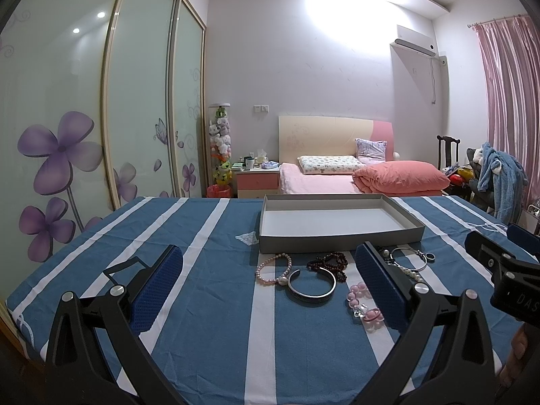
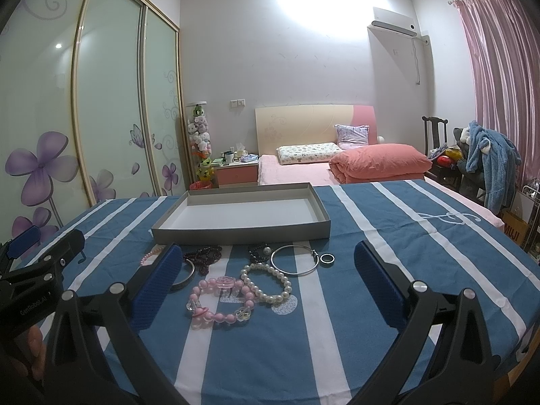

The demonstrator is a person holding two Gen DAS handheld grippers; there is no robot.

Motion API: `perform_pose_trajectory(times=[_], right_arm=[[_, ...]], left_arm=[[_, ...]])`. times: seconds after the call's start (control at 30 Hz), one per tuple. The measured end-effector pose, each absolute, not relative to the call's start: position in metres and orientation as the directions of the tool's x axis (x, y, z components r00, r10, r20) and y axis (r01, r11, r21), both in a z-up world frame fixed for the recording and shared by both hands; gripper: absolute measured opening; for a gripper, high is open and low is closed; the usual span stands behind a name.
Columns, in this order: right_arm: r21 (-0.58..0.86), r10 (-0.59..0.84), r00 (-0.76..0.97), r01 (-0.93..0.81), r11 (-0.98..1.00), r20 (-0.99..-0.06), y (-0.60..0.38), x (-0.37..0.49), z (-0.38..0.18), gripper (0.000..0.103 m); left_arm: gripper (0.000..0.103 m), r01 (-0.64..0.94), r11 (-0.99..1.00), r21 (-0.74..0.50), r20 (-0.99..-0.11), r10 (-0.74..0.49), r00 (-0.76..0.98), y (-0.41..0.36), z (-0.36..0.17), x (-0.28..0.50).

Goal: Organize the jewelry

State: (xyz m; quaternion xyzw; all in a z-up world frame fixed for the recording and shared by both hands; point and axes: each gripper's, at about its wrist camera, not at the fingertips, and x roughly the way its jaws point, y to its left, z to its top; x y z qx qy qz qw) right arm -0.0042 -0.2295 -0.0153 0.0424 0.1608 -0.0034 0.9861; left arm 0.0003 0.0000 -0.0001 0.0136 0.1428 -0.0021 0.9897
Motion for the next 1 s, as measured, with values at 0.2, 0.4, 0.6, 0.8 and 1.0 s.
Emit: perform_pose_trajectory(times=[0.2,0.4,0.6,0.8,1.0], right_arm=[[0.083,0.007,0.948,0.021,0.996,-0.318,-0.23,-0.004,-0.015,0.099],[0.082,0.007,0.948,0.021,0.996,-0.319,-0.23,-0.003,-0.016,0.099],[0.082,0.006,0.948,0.021,0.996,-0.319,-0.23,-0.002,-0.017,0.099],[0.105,0.017,0.932,0.022,0.994,-0.361,-0.237,0.006,-0.02,0.099],[0.132,0.006,0.87,0.068,0.989,-0.492,-0.267,0.048,-0.035,0.096]], left_arm=[[0.101,0.008,1.0,0.026,-0.284,0.0,0.959,0.0,0.0,0.0],[0.101,0.008,1.0,0.026,-0.285,0.0,0.959,0.0,0.0,0.0],[0.101,0.007,1.0,0.025,-0.287,0.0,0.958,0.0,0.0,0.0],[0.101,-0.003,0.999,0.032,-0.325,0.013,0.945,-0.002,-0.002,0.008],[0.101,0.005,1.0,0.031,-0.43,0.009,0.903,0.01,-0.01,0.037]])
